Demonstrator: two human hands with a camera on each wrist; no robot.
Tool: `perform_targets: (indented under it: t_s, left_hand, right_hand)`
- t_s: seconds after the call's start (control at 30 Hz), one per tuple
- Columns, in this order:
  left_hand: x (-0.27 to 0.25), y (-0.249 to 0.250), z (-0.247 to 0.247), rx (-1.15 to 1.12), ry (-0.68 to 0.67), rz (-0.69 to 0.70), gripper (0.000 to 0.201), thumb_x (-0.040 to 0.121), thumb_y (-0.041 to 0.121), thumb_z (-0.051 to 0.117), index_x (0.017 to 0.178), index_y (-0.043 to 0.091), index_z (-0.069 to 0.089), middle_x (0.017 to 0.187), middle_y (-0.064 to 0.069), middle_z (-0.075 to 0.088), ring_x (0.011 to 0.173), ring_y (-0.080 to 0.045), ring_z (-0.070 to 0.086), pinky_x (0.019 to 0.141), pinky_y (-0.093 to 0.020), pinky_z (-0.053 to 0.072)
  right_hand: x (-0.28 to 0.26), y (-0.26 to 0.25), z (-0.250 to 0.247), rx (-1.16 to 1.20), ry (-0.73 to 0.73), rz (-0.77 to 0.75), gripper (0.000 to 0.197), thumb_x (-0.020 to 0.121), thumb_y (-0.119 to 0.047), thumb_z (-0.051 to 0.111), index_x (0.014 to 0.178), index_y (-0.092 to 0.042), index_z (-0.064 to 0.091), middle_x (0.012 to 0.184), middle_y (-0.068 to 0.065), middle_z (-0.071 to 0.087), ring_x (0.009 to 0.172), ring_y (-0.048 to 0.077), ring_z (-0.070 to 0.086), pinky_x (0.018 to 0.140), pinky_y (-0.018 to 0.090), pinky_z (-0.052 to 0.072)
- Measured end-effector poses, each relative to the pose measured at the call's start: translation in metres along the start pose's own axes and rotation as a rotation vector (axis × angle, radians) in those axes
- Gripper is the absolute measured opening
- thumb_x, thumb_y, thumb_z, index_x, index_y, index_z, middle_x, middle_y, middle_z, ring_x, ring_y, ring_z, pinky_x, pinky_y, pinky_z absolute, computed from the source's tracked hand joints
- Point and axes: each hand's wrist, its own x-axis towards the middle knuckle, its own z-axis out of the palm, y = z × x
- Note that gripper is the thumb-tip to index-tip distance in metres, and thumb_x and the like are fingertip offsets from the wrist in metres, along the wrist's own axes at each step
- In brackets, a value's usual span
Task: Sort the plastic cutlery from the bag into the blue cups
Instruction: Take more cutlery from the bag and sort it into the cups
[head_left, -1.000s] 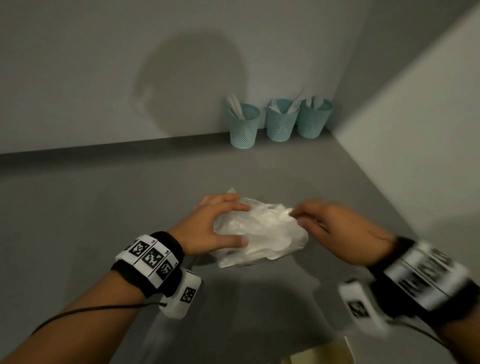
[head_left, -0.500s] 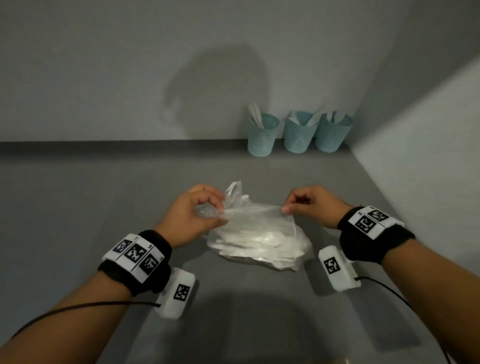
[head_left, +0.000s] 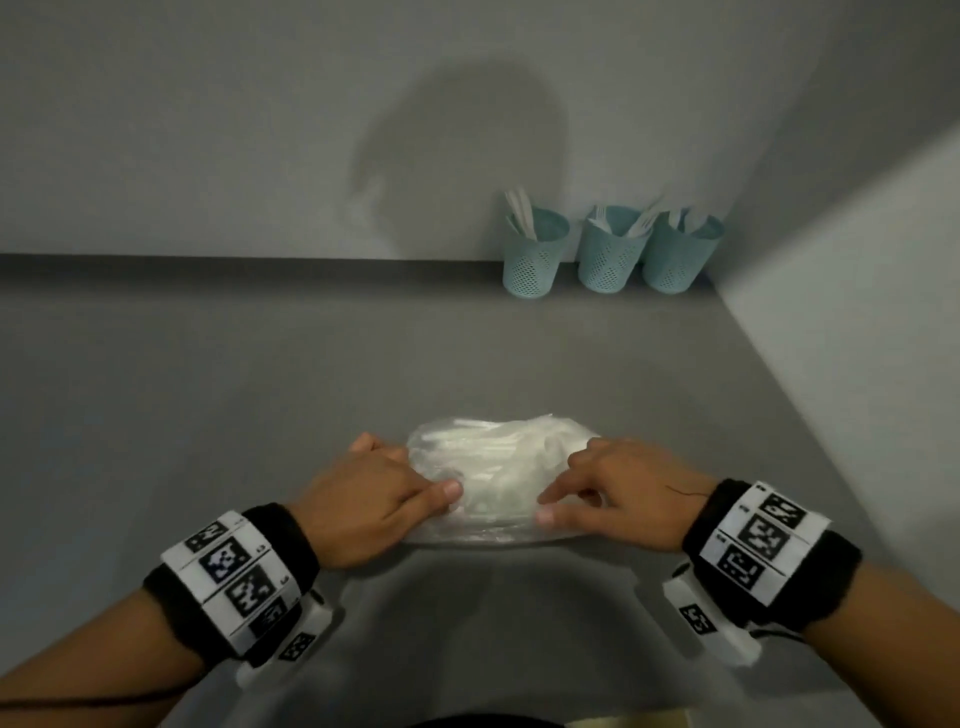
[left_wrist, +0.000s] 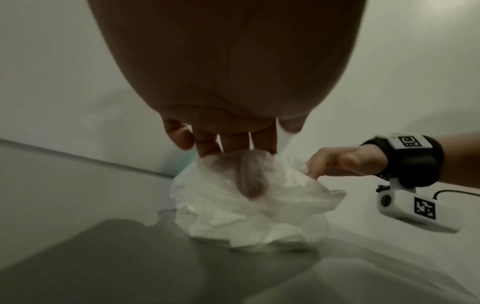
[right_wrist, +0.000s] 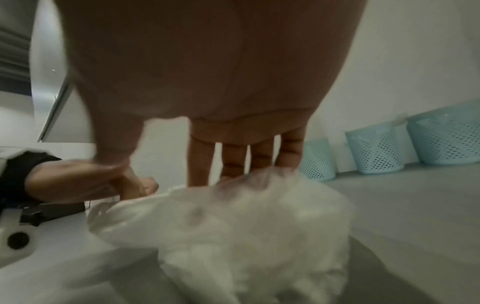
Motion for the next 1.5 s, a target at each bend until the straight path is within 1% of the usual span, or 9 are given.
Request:
perform_targets:
  t_s: [0.1,0.27,0.37,0.57,0.73,0.9,1.07,1.33,1.5]
  left_hand:
    - [0.012,0.007,-0.004,0.373,-0.060,-0.116,0.089,0.079,0.070,-0.010,0.078,0.022,0.065,0.071,0.003,0.062,0.070,-0.015,0.049,0.086,-0.032,0.031]
    - [0.017,0.010,-0.020,0.413,0.095,-0.354,0.070,0.071,0.072,0.055,0.122,0.025,0.051,0.097,0.001,0.069,0.093,-0.022,0.063,0.086,-0.035,0.035]
    - [0.016,0.000,-0.020,0.050,0.184,-0.433,0.077,0.061,0.058,0.076,0.121,0.020,0.048,0.105,-0.003,0.064,0.093,-0.024,0.060,0.082,-0.034,0.047]
    - [0.010,-0.023,-0.010,-0.639,0.318,-0.395,0.050,0.062,0.017,0.089,0.106,0.025,0.066,0.085,0.002,0.065,0.065,-0.005,0.056,0.064,-0.012,0.045]
    - [-0.003,-0.056,-0.013,-1.438,0.503,-0.557,0.011,0.067,0.016,0.075,0.075,0.013,0.070,0.080,-0.008,0.069,0.071,-0.015,0.060,0.061,-0.017,0.053]
    - [-0.001,-0.046,-0.060,-0.815,0.751,-0.431,0.026,0.082,0.028,0.071,0.069,0.010,0.059,0.065,-0.007,0.052,0.052,-0.003,0.045,0.056,-0.015,0.041]
    - [0.049,0.034,-0.066,-0.299,0.225,0.116,0.023,0.093,0.029,0.057,0.100,0.012,0.071,0.093,0.005,0.072,0.084,-0.008,0.063,0.080,-0.022,0.048]
    - [0.101,0.029,-0.003,0.210,-0.263,-0.185,0.091,0.072,0.043,0.078,0.144,0.013,0.032,0.143,-0.011,0.042,0.131,-0.027,0.040,0.107,-0.034,0.034]
    - [0.107,0.026,0.003,0.162,-0.214,-0.135,0.086,0.078,0.032,0.073,0.148,0.023,0.024,0.149,-0.003,0.040,0.135,-0.025,0.040,0.110,-0.036,0.033]
  right_hand:
    - [0.013,-0.012,-0.002,-0.228,0.077,0.179,0.070,0.087,-0.070,0.017,0.059,-0.014,0.049,0.063,-0.001,0.054,0.068,0.020,0.053,0.072,0.032,0.043]
    - [0.018,-0.012,-0.012,-0.275,0.201,0.450,0.085,0.060,-0.077,0.061,0.123,-0.022,0.050,0.103,-0.001,0.065,0.094,0.020,0.061,0.073,0.031,0.046]
    - [0.012,-0.003,-0.013,-0.083,0.207,0.559,0.121,0.045,-0.081,0.065,0.142,-0.019,0.029,0.126,-0.002,0.055,0.110,0.022,0.057,0.084,0.034,0.049]
    - [0.003,0.010,-0.004,0.233,0.185,0.629,0.113,0.045,-0.071,0.076,0.138,-0.020,0.035,0.131,0.001,0.047,0.115,0.023,0.055,0.094,0.036,0.047]
    - [0.001,0.017,0.011,0.597,0.364,0.515,0.084,0.054,-0.033,0.089,0.122,-0.017,0.042,0.104,0.001,0.059,0.077,0.011,0.056,0.065,0.020,0.044]
    - [-0.001,0.022,0.012,0.688,0.460,0.472,0.082,0.054,-0.018,0.090,0.120,-0.017,0.041,0.084,0.000,0.060,0.065,0.014,0.056,0.068,0.030,0.050]
    - [-0.003,0.020,0.013,0.691,0.431,0.391,0.097,0.056,-0.015,0.088,0.133,-0.021,0.030,0.110,0.003,0.060,0.084,0.014,0.059,0.078,0.025,0.049]
    - [-0.002,0.015,0.019,0.669,0.368,0.312,0.098,0.060,-0.016,0.086,0.137,-0.022,0.027,0.111,-0.005,0.052,0.087,0.009,0.055,0.070,0.013,0.041]
    - [0.002,0.025,0.021,0.709,0.404,0.305,0.094,0.060,-0.011,0.086,0.136,-0.022,0.031,0.091,-0.008,0.052,0.066,-0.006,0.045,0.058,0.008,0.037]
